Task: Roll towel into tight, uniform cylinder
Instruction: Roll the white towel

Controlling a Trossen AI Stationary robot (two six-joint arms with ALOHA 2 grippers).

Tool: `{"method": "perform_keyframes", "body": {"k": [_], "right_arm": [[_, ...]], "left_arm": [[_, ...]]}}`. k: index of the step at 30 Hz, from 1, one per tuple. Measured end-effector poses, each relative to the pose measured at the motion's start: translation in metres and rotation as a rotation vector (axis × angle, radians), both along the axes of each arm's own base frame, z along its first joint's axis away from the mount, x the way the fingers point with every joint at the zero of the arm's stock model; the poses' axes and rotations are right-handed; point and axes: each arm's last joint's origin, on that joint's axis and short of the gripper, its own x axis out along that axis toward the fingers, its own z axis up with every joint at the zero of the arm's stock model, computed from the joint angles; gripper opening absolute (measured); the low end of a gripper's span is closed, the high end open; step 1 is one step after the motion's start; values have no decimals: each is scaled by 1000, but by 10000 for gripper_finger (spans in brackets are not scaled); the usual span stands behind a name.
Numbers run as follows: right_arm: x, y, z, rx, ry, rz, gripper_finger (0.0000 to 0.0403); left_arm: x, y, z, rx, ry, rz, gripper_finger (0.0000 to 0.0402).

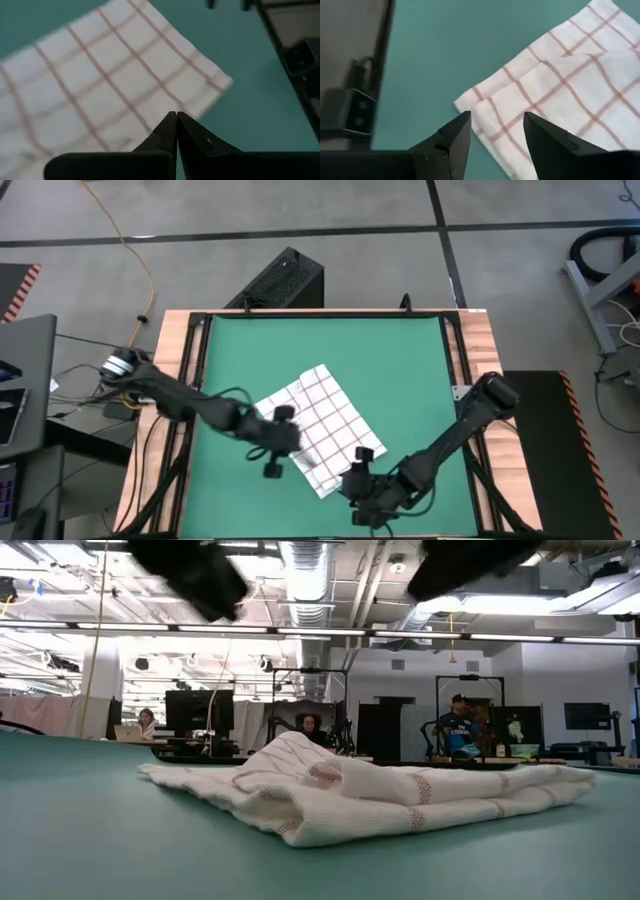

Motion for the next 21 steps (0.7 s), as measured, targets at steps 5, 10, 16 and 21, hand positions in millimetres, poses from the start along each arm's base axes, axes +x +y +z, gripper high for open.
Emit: {"method": "perform_keyframes", "body": {"k": [5, 10, 16, 21], "right_arm": [[16, -3, -18, -78, 8, 55, 202], [35, -4, -42, -89, 24, 142, 202], [38, -8, -51, -98, 53, 118, 202], [38, -7, -51, -117, 51, 144, 202]], "left_arm": [[-35, -9, -51, -104, -135, 87, 0], [-38, -9, -80, -196, -165, 148, 0], [-30, -29, -95, -193, -108, 55, 0], [-19, -43, -100, -175, -151, 14, 0]]}}
